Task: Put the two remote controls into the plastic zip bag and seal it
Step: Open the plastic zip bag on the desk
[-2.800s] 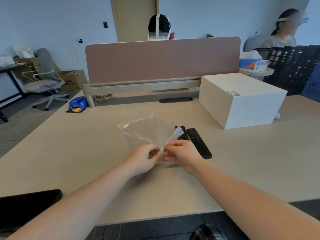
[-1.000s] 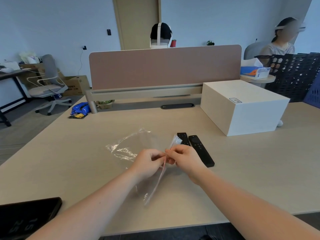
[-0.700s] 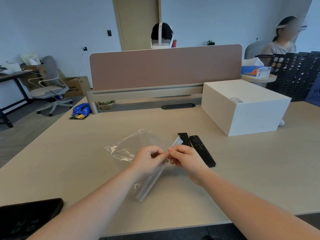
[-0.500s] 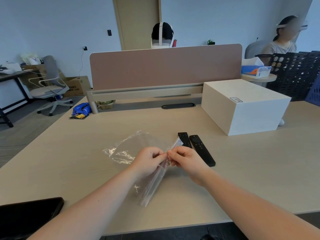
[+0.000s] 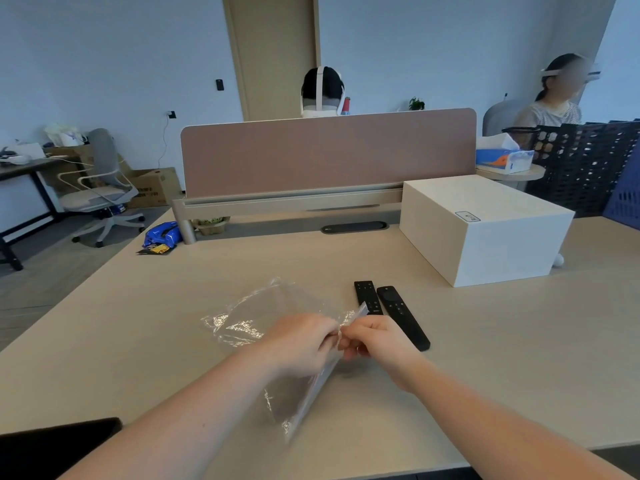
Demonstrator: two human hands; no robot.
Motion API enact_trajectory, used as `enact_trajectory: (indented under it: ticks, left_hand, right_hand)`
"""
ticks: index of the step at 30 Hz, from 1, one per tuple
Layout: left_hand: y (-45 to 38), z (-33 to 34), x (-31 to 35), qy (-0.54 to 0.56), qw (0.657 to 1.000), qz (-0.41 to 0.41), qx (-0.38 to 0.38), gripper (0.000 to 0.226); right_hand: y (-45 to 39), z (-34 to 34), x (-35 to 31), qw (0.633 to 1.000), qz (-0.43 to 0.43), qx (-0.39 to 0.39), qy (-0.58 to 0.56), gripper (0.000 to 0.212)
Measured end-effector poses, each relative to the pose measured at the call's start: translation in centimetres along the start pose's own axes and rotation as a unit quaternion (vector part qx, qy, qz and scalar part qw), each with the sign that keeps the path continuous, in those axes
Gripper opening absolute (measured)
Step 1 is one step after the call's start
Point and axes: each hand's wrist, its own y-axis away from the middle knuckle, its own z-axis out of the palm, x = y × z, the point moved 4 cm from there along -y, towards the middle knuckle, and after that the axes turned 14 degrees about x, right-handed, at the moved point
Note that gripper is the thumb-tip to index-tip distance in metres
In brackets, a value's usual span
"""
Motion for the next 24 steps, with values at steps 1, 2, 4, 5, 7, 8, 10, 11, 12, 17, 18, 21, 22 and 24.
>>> enact_trajectory:
  ticks: [1,2,4,5,7,8,10,11,12,17,18,21,22,24]
  left_hand:
    - [0.0,0.0,-0.1,0.005,1.0,-0.01,-0.003,0.015]
    - [0.0,0.0,-0.2,0.014,1.0,-0.022,0.001,0.014]
    - [-0.1,0.0,-0.6,0.03,0.998,-0.047,0.019,0.014]
    - [-0.1,-0.1,-0.7,0.037,0.997,-0.06,0.03,0.014]
    - [-0.1,0.0,-0.8,0.048,0.995,-0.081,0.046,0.016]
    - [0.0,0.0,-0.9,0.055,0.993,-0.091,0.049,0.016]
    - [0.1,0.1,-1.1,0.073,0.989,-0.111,0.057,0.017]
    - [0.2,0.1,-1.2,0.084,0.987,-0.121,0.064,0.017]
    - [0.2,0.0,-1.3,0.094,0.984,-0.13,0.071,0.017]
    - [0.3,0.1,-1.8,0.161,0.965,-0.172,0.112,0.016]
    - [0.3,0.2,-1.8,0.174,0.961,-0.18,0.118,0.016]
    - [0.3,0.2,-1.8,0.209,0.947,-0.21,0.121,0.016]
    - [0.3,0.2,-1.7,0.223,0.942,-0.221,0.119,0.016]
    - [0.3,0.2,-1.6,0.242,0.937,-0.226,0.115,0.018]
  right_hand:
    - [0.1,0.0,0.0,1.0,0.011,0.008,-0.006,0.031]
    - [0.2,0.0,0.0,1.0,0.015,0.014,-0.003,0.03]
    - [0.3,0.1,0.0,0.999,0.004,0.033,0.029,0.029]
    - [0.2,0.1,0.0,0.998,-0.011,0.046,0.051,0.027]
    - [0.1,-0.1,-0.2,0.993,-0.044,0.068,0.08,0.021]
    - [0.1,-0.2,-0.4,0.992,-0.052,0.072,0.084,0.018]
    - [0.0,-0.3,-0.6,0.994,-0.05,0.068,0.075,0.014]
    - [0.0,-0.2,-0.8,0.994,-0.048,0.063,0.069,0.014]
    - [0.1,-0.2,-0.9,0.995,-0.049,0.059,0.068,0.015]
    - [0.2,-0.3,-1.4,0.995,-0.053,0.061,0.051,0.021]
    - [0.2,-0.3,-1.5,0.996,-0.054,0.061,0.048,0.021]
    - [0.1,-0.4,-1.7,0.996,-0.057,0.051,0.045,0.023]
    - [0.1,-0.4,-1.8,0.996,-0.058,0.048,0.047,0.023]
    - [0.1,-0.5,-1.8,0.996,-0.056,0.049,0.043,0.024]
